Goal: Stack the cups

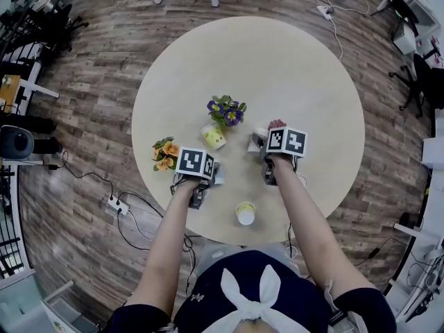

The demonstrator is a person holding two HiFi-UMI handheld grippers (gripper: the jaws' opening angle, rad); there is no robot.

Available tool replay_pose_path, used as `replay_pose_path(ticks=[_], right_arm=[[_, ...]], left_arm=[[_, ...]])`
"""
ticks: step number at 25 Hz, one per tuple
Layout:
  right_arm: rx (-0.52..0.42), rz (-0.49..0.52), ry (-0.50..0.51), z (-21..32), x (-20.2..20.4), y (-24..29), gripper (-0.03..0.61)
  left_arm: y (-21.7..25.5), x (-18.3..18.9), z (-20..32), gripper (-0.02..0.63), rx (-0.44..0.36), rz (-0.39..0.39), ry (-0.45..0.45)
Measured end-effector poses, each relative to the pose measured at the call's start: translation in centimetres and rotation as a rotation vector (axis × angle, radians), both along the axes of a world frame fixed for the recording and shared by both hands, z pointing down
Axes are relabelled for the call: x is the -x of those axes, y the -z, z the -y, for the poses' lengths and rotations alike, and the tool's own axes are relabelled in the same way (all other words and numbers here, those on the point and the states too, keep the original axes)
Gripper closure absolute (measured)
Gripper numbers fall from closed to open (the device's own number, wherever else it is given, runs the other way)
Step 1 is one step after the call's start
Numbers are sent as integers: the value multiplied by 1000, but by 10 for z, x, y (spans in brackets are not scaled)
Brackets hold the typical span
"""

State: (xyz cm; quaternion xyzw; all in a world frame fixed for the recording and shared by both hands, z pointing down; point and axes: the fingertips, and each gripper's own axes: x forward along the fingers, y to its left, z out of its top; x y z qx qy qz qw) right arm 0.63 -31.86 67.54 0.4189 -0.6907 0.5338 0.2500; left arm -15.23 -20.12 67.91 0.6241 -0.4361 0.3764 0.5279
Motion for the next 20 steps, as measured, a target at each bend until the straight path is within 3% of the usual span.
replay_pose_path(ticks=[12,20], right_arm=[[-162,-72,69,-12,-6,37,324],[-265,-77,90,-33,-14,62,325]], left_arm=[[18,-4,3,413,-106,6,24],[41,-6,6,428,-274,28,12]])
